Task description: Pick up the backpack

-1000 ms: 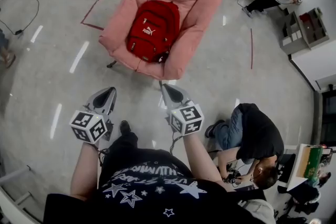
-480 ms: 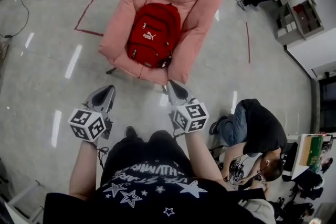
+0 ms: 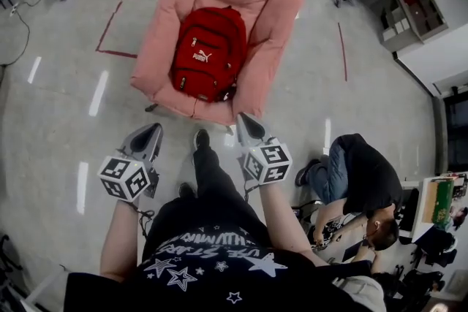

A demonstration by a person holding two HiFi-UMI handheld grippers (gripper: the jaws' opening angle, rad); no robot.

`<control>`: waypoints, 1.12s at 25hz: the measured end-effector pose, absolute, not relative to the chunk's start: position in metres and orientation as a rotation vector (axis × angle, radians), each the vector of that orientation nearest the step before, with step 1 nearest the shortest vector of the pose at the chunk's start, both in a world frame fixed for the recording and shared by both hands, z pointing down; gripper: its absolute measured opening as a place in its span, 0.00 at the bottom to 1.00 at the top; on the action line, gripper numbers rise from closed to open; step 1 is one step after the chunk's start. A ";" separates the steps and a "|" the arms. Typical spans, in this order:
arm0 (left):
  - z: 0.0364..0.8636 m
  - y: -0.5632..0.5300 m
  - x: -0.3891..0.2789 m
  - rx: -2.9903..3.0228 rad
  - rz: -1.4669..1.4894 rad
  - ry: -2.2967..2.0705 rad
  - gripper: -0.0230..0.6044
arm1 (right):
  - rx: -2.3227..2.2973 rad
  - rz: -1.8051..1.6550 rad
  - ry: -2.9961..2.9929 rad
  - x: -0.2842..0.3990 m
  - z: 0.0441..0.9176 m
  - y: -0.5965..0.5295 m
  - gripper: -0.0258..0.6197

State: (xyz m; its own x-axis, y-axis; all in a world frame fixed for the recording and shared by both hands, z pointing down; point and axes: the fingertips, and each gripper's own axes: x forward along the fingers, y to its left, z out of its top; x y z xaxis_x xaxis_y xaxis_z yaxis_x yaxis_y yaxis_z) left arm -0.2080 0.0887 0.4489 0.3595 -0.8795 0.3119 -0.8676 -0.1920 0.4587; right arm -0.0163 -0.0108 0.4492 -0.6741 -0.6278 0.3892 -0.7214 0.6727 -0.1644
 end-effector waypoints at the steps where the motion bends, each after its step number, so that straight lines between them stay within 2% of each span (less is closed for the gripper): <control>1: 0.449 0.083 -0.210 2.057 -0.023 -1.514 0.05 | 1.075 0.450 -2.589 -0.019 0.450 -0.018 0.04; 11: 0.468 0.004 -0.227 2.008 0.044 -1.522 0.05 | 1.024 0.529 -2.576 -0.050 0.480 -0.115 0.05; 13: 0.470 -0.018 -0.228 2.007 0.062 -1.520 0.05 | 1.003 0.559 -2.568 -0.054 0.487 -0.137 0.16; 17: 0.472 -0.064 -0.227 1.997 0.071 -1.521 0.05 | 0.979 0.581 -2.551 -0.058 0.495 -0.180 0.17; 20: 0.474 -0.097 -0.223 1.996 0.080 -1.514 0.05 | 0.974 0.585 -2.534 -0.057 0.499 -0.211 0.24; 22: 0.475 -0.117 -0.221 1.996 0.088 -1.510 0.05 | 0.978 0.598 -2.523 -0.055 0.502 -0.231 0.30; 26: 0.478 -0.152 -0.217 1.992 0.116 -1.502 0.05 | 1.029 0.652 -2.509 -0.048 0.511 -0.265 0.56; 28: 0.481 -0.168 -0.217 1.981 0.130 -1.505 0.05 | 1.039 0.660 -2.494 -0.045 0.519 -0.279 0.61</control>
State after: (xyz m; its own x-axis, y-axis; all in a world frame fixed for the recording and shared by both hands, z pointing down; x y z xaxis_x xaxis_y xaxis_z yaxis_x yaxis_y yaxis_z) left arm -0.2171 -0.1682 0.4811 0.3395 -0.8313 0.4400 -0.8944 -0.1405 0.4246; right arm -0.0446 -0.2794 0.5193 -0.6656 -0.5651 0.4874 -0.7323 0.6207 -0.2803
